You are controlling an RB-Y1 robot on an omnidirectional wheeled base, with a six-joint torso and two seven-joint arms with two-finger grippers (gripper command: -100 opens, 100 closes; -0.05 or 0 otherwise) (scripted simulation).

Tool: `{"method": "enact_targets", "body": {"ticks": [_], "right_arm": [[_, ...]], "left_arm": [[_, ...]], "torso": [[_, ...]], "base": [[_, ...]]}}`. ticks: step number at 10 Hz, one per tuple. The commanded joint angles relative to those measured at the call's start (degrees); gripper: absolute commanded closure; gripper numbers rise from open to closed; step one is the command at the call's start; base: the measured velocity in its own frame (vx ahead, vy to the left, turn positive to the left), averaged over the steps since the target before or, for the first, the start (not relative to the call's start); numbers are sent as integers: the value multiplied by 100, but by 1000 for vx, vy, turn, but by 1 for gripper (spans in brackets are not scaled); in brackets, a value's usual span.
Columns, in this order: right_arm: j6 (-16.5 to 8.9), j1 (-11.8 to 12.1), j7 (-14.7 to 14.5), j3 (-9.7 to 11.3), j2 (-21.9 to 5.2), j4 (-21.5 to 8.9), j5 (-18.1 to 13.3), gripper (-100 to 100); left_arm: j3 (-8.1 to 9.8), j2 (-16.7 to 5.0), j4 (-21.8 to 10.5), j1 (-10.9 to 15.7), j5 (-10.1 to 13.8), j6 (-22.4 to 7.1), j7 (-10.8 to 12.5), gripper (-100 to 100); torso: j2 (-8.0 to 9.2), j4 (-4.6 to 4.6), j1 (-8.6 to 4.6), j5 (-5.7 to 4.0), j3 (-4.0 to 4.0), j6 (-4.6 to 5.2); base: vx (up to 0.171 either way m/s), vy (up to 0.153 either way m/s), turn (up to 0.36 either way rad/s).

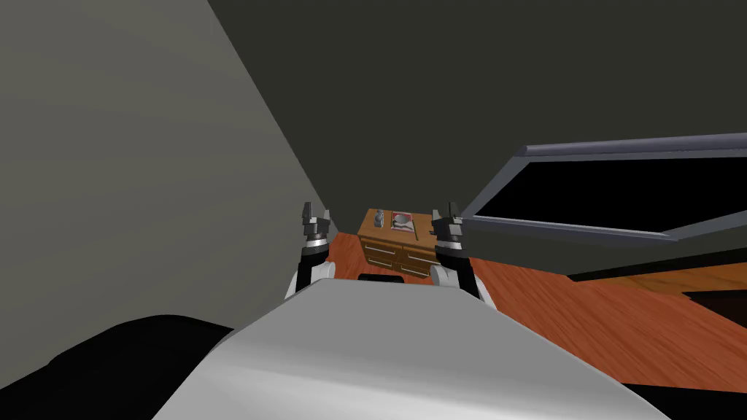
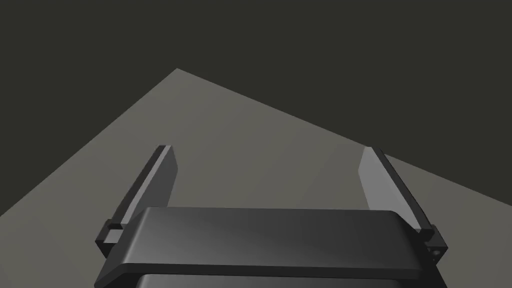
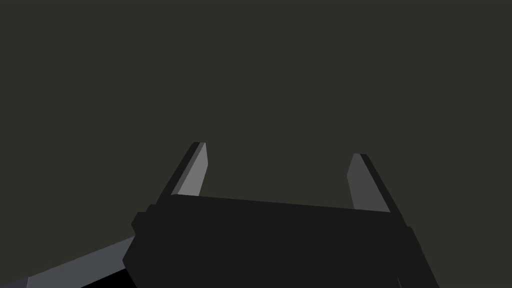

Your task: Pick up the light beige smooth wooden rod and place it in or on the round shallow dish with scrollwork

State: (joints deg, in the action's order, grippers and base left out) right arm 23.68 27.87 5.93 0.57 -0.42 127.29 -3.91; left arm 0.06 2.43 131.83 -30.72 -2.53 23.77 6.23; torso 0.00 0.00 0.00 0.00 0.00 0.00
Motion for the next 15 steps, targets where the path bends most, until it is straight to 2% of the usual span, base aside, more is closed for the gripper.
{"method": "enact_targets", "body": {"ticks": [1, 4, 8, 9, 11, 12, 13, 14, 15], "right_arm": [[103, -28, -75, -17, -206, -163, -231, -100], [284, -78, -220, -48, -552, -446, -631, -100], [637, -168, -538, -108, -1188, -994, -1337, -100], [637, -168, -538, -108, -1214, -994, -1413, -100], [850, -216, -752, -146, -1586, -1320, -1802, -100], [850, -216, -752, -146, -1601, -1320, -1891, -100], [964, -240, -872, -166, -1805, -1492, -2097, -100], [964, -240, -872, -166, -1805, -1492, -2146, -100], [1083, -262, -1001, -184, -2014, -1668, -2376, -100]], "left_arm": [[0, 0, 0, 0, 0, 0, 0, 0], [0, 0, 0, 1, 0, 0, 0, 0], [0, 0, 0, 1, 0, 0, 0, 0], [0, 0, 0, 1, 0, 0, 0, 0], [0, 0, 0, 1, 0, 0, 0, 0], [0, 0, 0, 1, 0, 0, 0, 0], [1, -1, 0, 0, 0, 0, 0, 0], [0, -1, 0, 0, 0, 0, 0, 0], [1, -1, 0, 0, 0, 0, 0, 0]], "torso": [[0, 0, 0, 0, 0, 0], [20, 4, -18, -4, 11, -1], [28, 6, -24, -5, 16, -1], [27, 6, -24, -5, 16, -2], [15, 4, -13, -3, 9, -1], [19, 4, -20, -4, 11, -2], [16, 4, -21, -5, 10, 3], [15, 4, -20, -4, 9, 0], [11, 3, -16, -4, 7, 2]], "base": [[-27, -16, 172], [-57, -40, 169], [-76, -46, 213], [-50, -28, 89], [-54, -26, 255], [-48, -42, 81], [-46, -30, 136], [-37, -25, 104], [-42, -25, 237]]}}
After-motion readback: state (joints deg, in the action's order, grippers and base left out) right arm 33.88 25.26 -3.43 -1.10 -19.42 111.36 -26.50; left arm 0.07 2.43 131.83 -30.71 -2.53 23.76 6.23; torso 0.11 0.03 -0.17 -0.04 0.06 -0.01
